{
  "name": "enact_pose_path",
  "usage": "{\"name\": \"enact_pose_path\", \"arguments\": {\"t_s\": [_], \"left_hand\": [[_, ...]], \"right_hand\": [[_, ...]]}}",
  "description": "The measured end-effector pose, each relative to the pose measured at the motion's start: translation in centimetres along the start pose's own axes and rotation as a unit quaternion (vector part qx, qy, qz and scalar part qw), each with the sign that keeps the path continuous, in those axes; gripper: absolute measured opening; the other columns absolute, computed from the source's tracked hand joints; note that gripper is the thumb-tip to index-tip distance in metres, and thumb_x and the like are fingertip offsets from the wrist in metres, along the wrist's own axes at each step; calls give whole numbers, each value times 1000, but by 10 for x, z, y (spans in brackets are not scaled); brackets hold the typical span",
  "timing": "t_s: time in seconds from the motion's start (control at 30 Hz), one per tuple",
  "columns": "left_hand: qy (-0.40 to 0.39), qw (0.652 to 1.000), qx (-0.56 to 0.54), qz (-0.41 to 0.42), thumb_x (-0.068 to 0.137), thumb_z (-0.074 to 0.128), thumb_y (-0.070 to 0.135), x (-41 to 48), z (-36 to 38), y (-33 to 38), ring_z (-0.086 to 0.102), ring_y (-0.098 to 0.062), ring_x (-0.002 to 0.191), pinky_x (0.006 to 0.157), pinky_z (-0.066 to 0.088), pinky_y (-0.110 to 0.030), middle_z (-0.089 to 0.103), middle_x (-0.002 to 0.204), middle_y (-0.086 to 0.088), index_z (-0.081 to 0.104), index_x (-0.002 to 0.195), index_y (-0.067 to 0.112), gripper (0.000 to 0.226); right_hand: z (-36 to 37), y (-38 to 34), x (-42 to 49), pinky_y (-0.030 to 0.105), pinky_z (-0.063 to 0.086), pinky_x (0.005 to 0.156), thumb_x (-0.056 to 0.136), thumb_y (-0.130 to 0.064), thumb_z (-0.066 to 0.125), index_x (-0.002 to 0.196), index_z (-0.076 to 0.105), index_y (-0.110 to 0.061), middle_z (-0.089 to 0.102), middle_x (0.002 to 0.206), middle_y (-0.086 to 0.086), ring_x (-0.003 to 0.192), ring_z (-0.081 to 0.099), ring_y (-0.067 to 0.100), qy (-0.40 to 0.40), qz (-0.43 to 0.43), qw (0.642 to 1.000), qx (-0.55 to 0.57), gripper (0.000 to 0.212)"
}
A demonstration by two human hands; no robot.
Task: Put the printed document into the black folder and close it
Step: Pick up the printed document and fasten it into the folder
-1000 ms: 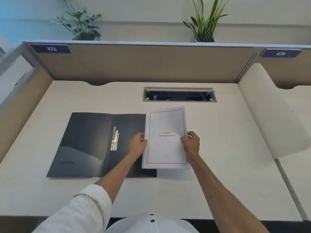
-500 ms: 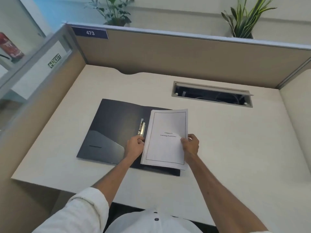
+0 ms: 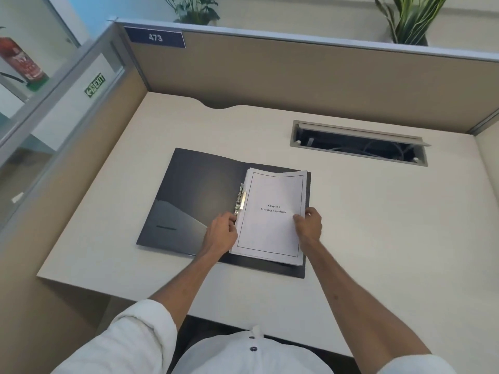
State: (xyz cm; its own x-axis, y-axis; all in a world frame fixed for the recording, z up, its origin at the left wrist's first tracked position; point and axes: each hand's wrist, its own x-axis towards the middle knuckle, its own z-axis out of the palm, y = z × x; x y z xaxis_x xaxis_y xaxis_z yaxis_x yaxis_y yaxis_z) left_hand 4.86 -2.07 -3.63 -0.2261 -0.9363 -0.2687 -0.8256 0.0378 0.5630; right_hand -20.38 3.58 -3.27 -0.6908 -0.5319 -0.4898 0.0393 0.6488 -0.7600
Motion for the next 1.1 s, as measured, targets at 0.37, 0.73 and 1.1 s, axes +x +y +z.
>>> {"name": "enact_pose_path", "arguments": {"t_s": [0.37, 0.73, 1.1], "left_hand": [[15, 1000, 13, 14, 101, 57, 11, 4, 8, -4, 69, -23, 97, 88, 63, -45, 70, 111, 0, 69, 116, 19, 20], [39, 999, 13, -8, 100, 60, 10, -7, 12, 6, 69, -26, 98, 87, 61, -44, 68, 116, -2, 70, 119, 14, 21], [39, 998, 53, 16, 97, 53, 7, -19, 4, 8, 67, -37, 86, 74, 56, -43, 66, 94, -11, 69, 85, 8, 20]], "right_hand": [[-6, -3, -4, 38, 40, 81, 98, -20, 60, 121, 56, 2, 56, 125, 18, 114, 58, 39, 6, -82, 973, -217, 32], [-5, 2, -14, 38, 41, 79, 94, -11, 58, 112, 54, 0, 46, 114, 9, 108, 56, 38, 7, -111, 968, -225, 21], [-2, 2, -14, 37, 41, 79, 92, -9, 58, 108, 58, 1, 49, 115, 11, 103, 59, 40, 21, -90, 973, -210, 19]]}}
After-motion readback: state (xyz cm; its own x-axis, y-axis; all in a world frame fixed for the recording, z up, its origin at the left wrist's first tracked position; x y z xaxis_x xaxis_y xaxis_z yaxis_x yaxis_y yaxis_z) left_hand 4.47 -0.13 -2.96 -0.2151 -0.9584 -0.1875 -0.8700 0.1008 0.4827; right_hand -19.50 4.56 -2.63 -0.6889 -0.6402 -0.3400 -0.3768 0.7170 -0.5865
